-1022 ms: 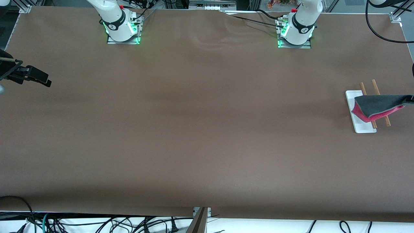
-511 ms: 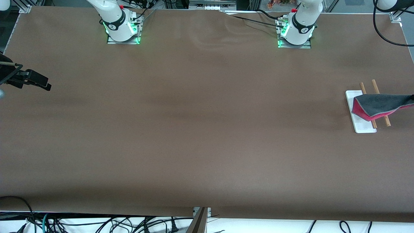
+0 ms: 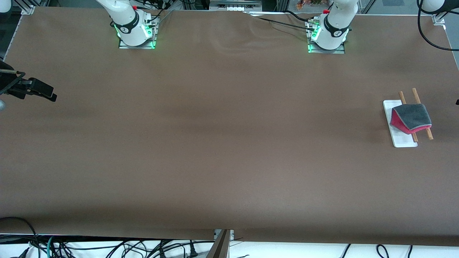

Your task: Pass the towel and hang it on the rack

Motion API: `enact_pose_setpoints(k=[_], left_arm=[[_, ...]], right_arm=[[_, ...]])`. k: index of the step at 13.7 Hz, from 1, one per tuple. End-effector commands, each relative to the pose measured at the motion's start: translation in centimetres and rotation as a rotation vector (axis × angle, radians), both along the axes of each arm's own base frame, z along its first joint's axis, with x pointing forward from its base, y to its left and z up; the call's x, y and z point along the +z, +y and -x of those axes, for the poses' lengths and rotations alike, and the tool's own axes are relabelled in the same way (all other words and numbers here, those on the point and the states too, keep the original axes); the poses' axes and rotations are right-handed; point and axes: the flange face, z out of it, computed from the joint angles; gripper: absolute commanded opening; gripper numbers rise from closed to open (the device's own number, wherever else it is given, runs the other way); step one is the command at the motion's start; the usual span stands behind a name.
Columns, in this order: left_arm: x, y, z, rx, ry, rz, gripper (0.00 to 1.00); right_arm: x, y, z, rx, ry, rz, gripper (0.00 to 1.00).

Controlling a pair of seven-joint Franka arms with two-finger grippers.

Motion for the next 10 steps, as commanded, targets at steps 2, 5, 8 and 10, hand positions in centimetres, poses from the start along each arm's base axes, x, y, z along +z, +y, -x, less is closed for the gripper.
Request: enact_pose_setpoints(k=[2, 5, 8, 10], left_arm=[[5.8, -3.8, -2.6, -0.084, -0.075, -0.028, 1.00], [11.7, -11.3, -6.0, -0.164, -0.152, -0.074, 1.00], [16.2, -18.9, -8.0, -0.117, -0.197, -0.135, 1.00], [17.0, -21.6, -8.1, -0.057, -0.187, -0.104, 1.00]], right_arm=[[0.6, 0.0, -0.2, 0.014, -0.012, -0.015, 1.00], [0.6, 0.2, -0.2, 0.017, -0.014, -0.018, 1.00], [0.6, -0.1, -0.3, 0.014, -0.015, -0.010, 1.00], [0.5, -0.2, -0.3, 0.006, -0.015, -0.008, 1.00]])
